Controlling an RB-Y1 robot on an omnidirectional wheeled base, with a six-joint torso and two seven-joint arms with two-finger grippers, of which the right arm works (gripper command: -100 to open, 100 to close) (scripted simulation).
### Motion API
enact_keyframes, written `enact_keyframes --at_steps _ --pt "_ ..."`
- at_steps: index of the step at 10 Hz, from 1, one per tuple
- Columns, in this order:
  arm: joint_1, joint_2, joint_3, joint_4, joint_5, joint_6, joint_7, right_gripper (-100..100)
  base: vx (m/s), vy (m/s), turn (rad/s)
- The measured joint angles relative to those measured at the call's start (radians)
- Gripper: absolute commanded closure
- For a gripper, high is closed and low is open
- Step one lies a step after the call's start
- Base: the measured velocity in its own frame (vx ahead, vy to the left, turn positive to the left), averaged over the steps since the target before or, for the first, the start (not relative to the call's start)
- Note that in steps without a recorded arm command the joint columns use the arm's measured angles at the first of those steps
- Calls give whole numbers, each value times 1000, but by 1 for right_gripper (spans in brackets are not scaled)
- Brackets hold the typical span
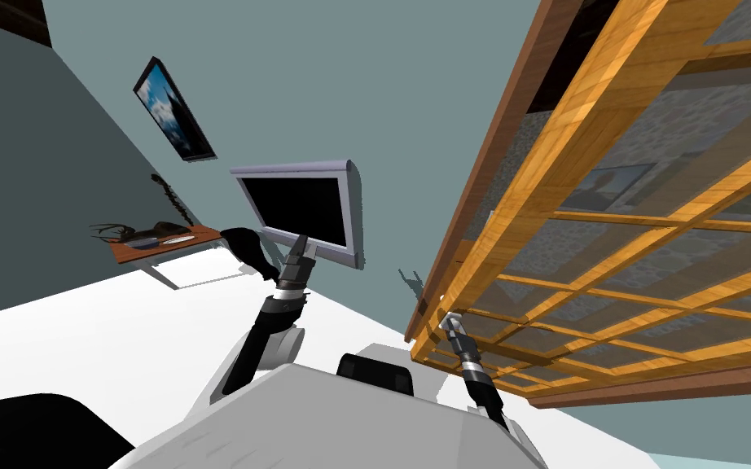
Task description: Pull the door open
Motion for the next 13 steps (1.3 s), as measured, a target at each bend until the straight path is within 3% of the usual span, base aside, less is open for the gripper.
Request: enact_keyframes --at_steps 11,13 --pt "16 -18 75 -29 -136 12 -276 100 -40 -17 56" --pt "11 -24 87 -17 -162 6 -327 100 -33 -17 49"
